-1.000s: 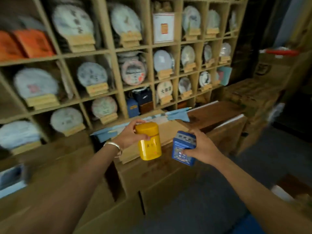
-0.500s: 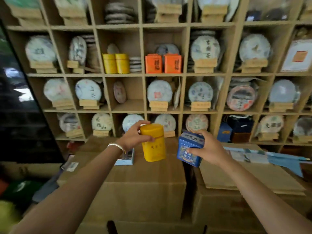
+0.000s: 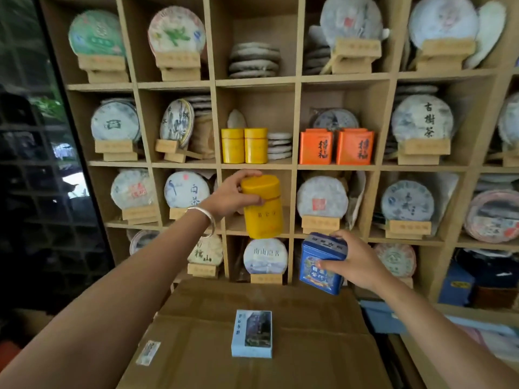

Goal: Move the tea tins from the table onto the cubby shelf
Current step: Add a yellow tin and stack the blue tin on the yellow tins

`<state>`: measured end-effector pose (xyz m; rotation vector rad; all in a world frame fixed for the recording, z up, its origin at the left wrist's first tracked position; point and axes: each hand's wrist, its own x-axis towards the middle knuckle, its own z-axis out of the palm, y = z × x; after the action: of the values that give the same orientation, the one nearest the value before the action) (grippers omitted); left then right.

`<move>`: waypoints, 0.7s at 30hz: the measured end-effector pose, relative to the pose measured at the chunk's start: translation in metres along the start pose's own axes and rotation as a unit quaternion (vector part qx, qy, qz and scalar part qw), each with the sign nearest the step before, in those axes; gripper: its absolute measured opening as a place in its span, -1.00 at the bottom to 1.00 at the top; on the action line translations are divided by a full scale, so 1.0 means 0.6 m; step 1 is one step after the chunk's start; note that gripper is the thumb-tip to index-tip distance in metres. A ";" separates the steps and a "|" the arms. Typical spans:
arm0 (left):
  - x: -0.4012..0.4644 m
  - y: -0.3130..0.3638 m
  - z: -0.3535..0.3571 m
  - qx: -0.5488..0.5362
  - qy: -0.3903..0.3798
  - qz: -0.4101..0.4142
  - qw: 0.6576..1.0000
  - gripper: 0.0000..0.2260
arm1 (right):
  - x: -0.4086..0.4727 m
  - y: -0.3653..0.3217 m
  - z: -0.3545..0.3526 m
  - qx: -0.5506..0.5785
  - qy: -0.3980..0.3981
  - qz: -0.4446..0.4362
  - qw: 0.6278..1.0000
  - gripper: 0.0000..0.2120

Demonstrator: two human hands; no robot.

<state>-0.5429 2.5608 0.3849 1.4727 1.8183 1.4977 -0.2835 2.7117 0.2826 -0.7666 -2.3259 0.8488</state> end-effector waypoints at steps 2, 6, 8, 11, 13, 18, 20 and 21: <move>0.057 0.013 -0.011 -0.001 -0.004 0.015 1.000 -0.45 | 0.045 0.001 -0.003 0.004 0.001 -0.001 1.000 -0.42; 0.172 0.041 -0.022 0.051 -0.014 0.055 0.997 -0.46 | 0.130 0.006 -0.013 -0.008 0.011 -0.029 0.999 -0.42; 0.225 0.050 -0.027 0.069 -0.005 0.060 0.996 -0.46 | 0.173 0.007 -0.018 -0.006 0.010 -0.039 0.999 -0.38; 0.298 0.053 -0.036 0.085 0.001 0.065 0.994 -0.46 | 0.235 0.005 -0.026 0.006 0.007 -0.052 0.999 -0.41; 0.341 0.046 -0.046 0.086 0.001 0.062 0.994 -0.45 | 0.272 0.001 -0.031 0.007 0.007 -0.066 0.998 -0.45; 0.416 0.026 -0.068 0.118 0.010 0.069 0.991 -0.43 | 0.333 -0.001 -0.034 0.034 -0.001 -0.082 0.996 -0.52; 0.441 0.029 -0.072 0.134 0.004 0.086 0.987 -0.42 | 0.348 0.003 -0.031 0.041 -0.002 -0.078 0.996 -0.53; 0.452 0.035 -0.072 0.142 -0.002 0.095 0.985 -0.42 | 0.354 0.006 -0.030 0.044 -0.001 -0.073 0.996 -0.52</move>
<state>-0.6728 2.7711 0.5060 1.8256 2.0028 1.3575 -0.4176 2.8617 0.3535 -0.5515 -2.2983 0.8808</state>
